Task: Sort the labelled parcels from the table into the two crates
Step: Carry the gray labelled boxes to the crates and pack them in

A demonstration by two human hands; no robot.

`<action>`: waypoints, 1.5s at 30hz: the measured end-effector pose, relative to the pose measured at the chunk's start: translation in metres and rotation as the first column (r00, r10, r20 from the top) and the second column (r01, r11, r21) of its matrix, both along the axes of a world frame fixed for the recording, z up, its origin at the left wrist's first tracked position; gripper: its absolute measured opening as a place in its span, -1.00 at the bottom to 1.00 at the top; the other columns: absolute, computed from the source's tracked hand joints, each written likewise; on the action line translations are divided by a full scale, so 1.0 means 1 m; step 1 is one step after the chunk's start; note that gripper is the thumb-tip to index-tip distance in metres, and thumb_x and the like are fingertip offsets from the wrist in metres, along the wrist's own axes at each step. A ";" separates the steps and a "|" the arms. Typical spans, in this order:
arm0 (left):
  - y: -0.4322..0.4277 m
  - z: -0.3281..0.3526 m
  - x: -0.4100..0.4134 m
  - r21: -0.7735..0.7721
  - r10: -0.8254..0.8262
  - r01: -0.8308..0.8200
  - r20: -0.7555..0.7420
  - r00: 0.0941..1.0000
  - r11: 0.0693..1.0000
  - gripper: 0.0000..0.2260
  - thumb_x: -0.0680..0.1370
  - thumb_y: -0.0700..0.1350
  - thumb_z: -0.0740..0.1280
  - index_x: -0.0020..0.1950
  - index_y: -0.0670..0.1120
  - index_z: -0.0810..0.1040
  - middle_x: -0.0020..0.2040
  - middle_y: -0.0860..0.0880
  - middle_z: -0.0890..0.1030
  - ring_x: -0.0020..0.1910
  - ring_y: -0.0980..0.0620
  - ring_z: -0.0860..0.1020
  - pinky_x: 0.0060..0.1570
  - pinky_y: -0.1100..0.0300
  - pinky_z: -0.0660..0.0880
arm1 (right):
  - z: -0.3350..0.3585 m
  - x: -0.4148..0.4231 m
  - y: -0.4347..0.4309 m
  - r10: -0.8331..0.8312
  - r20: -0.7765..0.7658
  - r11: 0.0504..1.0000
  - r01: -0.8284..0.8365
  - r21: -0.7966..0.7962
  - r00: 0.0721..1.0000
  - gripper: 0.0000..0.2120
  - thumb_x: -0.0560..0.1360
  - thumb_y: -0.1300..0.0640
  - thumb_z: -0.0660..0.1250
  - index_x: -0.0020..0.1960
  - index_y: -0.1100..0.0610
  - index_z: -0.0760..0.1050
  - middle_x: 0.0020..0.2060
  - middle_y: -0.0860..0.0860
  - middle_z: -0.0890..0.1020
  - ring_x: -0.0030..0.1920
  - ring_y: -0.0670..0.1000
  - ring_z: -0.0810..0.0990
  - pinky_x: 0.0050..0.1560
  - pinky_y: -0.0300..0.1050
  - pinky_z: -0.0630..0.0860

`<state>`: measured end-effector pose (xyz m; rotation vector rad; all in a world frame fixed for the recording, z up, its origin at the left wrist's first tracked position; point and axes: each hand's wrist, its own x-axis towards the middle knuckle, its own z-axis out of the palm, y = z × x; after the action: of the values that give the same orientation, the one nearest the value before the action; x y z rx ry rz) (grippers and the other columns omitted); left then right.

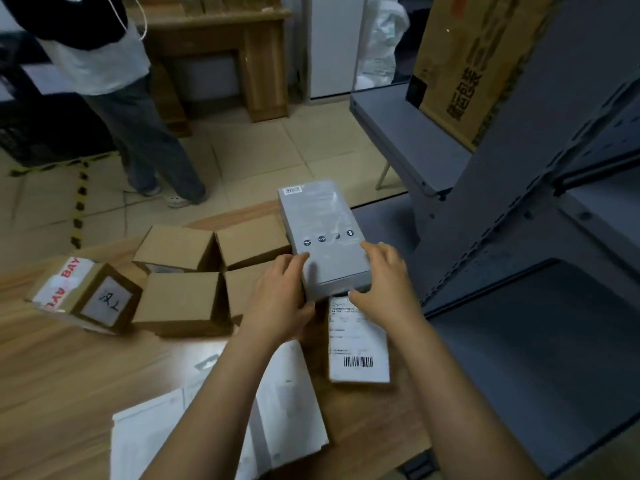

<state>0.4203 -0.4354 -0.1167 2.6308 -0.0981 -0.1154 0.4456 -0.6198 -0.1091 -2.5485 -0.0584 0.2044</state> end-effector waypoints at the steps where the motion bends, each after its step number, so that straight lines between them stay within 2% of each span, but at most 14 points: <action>1: -0.001 -0.004 0.005 -0.005 0.017 -0.017 -0.023 1.000 1.000 -0.22 0.44 -0.03 0.45 0.56 0.00 0.10 0.48 -0.02 0.24 0.42 0.00 0.25 0.38 0.11 0.26 | -0.005 0.008 -0.002 0.002 -0.020 1.000 -0.002 0.014 1.000 -0.16 0.42 0.14 0.47 0.55 -0.02 0.07 0.47 0.02 0.18 0.44 0.09 0.20 0.38 0.03 0.32; 4: -0.003 -0.017 0.020 -0.051 0.037 -0.043 -0.121 0.992 0.998 -0.07 0.41 -0.03 0.48 0.59 -0.02 -0.06 0.57 -0.02 0.08 0.53 0.00 0.10 0.47 0.07 0.17 | -0.017 0.027 -0.007 -0.008 -0.101 0.996 0.017 0.090 0.995 0.01 0.40 0.13 0.51 0.59 -0.02 -0.11 0.52 0.04 0.15 0.48 0.11 0.21 0.39 0.08 0.32; 6: -0.005 -0.021 0.028 -0.136 0.039 -0.058 -0.140 0.989 0.989 -0.01 0.37 -0.07 0.51 0.59 0.01 -0.11 0.55 0.00 0.17 0.49 0.02 0.20 0.39 0.06 0.30 | -0.023 0.037 -0.010 -0.022 -0.175 0.990 0.046 0.130 0.984 0.07 0.38 0.15 0.53 0.60 0.00 -0.16 0.52 0.04 0.17 0.46 0.10 0.27 0.33 0.05 0.36; 10: -0.013 -0.023 0.032 -0.209 0.075 -0.108 -0.161 0.984 0.972 0.03 0.39 -0.12 0.50 0.57 0.05 -0.21 0.43 0.01 0.37 0.30 0.05 0.39 0.07 0.26 0.36 | -0.039 0.043 -0.012 -0.029 -0.207 0.970 0.078 0.232 0.978 -0.18 0.32 0.23 0.51 0.47 -0.04 0.21 0.27 -0.02 0.46 0.23 0.03 0.51 0.02 -0.15 0.47; 18: -0.012 -0.020 0.024 -0.313 0.125 -0.134 -0.051 0.991 0.940 0.00 0.40 -0.10 0.51 0.57 0.09 -0.16 0.51 0.03 0.27 0.33 0.07 0.39 0.04 0.35 0.32 | -0.031 0.033 -0.007 0.001 -0.132 0.925 0.049 0.378 0.991 -0.15 0.35 0.26 0.53 0.49 -0.09 0.17 0.21 -0.15 0.51 0.13 -0.13 0.47 -0.13 -0.47 0.37; 21: -0.007 -0.008 0.018 -0.355 0.138 -0.117 0.035 0.990 0.928 0.00 0.39 -0.09 0.51 0.57 0.12 -0.16 0.56 0.09 0.14 0.34 0.26 0.30 0.02 0.48 0.32 | -0.016 0.027 0.000 -0.016 -0.069 0.906 0.044 0.422 0.997 -0.16 0.36 0.23 0.55 0.48 -0.09 0.19 0.19 -0.18 0.49 0.11 -0.19 0.45 -0.18 -0.57 0.39; 23: -0.002 0.005 0.014 -0.361 0.152 -0.101 0.118 0.981 0.927 0.00 0.40 -0.09 0.51 0.57 0.12 -0.17 0.57 0.10 0.08 0.38 0.32 0.20 0.13 0.48 0.35 | -0.001 0.021 0.009 -0.020 -0.012 0.891 0.023 0.454 1.000 -0.17 0.36 0.19 0.56 0.48 -0.09 0.20 0.20 -0.19 0.50 0.12 -0.22 0.46 -0.14 -0.56 0.41; 26: 0.014 0.025 0.003 -0.384 0.202 -0.108 0.213 0.956 0.917 0.00 0.40 -0.07 0.51 0.57 0.09 -0.17 0.58 0.04 0.10 0.52 0.10 0.14 0.37 0.17 0.33 | 0.023 0.010 0.031 -0.013 0.075 0.860 -0.028 0.509 0.997 -0.15 0.34 0.15 0.59 0.48 -0.09 0.20 0.20 -0.25 0.48 0.16 -0.27 0.46 -0.02 -0.47 0.45; 30: 0.048 0.055 -0.027 -0.367 0.291 -0.171 0.301 0.908 0.914 0.04 0.39 -0.03 0.51 0.54 0.14 -0.25 0.57 0.07 0.11 0.46 0.18 0.18 0.09 0.64 0.20 | 0.051 -0.012 0.069 0.030 0.156 0.825 -0.113 0.553 0.987 -0.14 0.36 0.14 0.58 0.49 -0.10 0.16 0.20 -0.30 0.45 0.17 -0.34 0.44 0.05 -0.44 0.49; 32: 0.070 0.069 -0.048 -0.365 0.334 -0.206 0.332 0.882 0.908 0.07 0.39 -0.05 0.51 0.53 0.17 -0.29 0.55 0.08 0.14 0.40 0.26 0.20 -0.04 0.65 0.20 | 0.063 -0.026 0.094 0.060 0.193 0.809 -0.161 0.566 0.979 -0.14 0.37 0.14 0.57 0.49 -0.12 0.15 0.25 -0.25 0.47 0.22 -0.29 0.45 0.10 -0.37 0.52; 35: 0.112 0.084 -0.085 -0.378 0.398 -0.251 0.383 0.834 0.891 0.08 0.38 -0.08 0.51 0.53 0.17 -0.29 0.52 0.08 0.21 0.37 0.29 0.23 0.01 0.67 0.21 | 0.076 -0.050 0.141 0.117 0.249 0.792 -0.242 0.561 0.961 -0.12 0.36 0.12 0.58 0.49 -0.17 0.13 0.28 -0.19 0.48 0.29 -0.19 0.45 0.21 -0.14 0.54; 40: 0.190 0.095 -0.162 -0.369 0.514 -0.373 0.439 0.737 0.851 0.08 0.36 -0.05 0.52 0.54 0.21 -0.26 0.51 0.08 0.25 0.38 0.14 0.33 -0.02 0.41 0.35 | 0.088 -0.105 0.230 0.273 0.287 0.720 -0.393 0.572 0.918 -0.10 0.35 0.12 0.58 0.50 -0.16 0.12 0.31 -0.20 0.43 0.29 -0.24 0.41 0.16 -0.33 0.47; 42: 0.221 0.091 -0.195 -0.368 0.553 -0.420 0.444 0.705 0.830 0.04 0.34 0.04 0.49 0.55 0.19 -0.22 0.53 0.05 0.24 0.41 0.12 0.32 0.02 0.55 0.30 | 0.084 -0.129 0.265 0.332 0.286 0.682 -0.439 0.585 0.899 -0.12 0.35 0.14 0.58 0.48 -0.16 0.15 0.27 -0.23 0.45 0.24 -0.28 0.43 0.09 -0.41 0.45; 45: 0.261 0.074 -0.245 -0.379 0.631 -0.507 0.402 0.664 0.775 0.01 0.33 0.11 0.45 0.56 0.18 -0.18 0.52 0.08 0.26 0.41 0.16 0.33 0.04 0.60 0.27 | 0.068 -0.166 0.311 0.430 0.268 0.642 -0.501 0.581 0.862 -0.14 0.34 0.07 0.59 0.47 -0.16 0.16 0.31 -0.19 0.46 0.28 -0.18 0.46 0.17 -0.19 0.51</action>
<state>0.1750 -0.1741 -0.0425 2.2522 0.5203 0.7764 0.2793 -0.3085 -0.0414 -1.8030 -0.7214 0.2023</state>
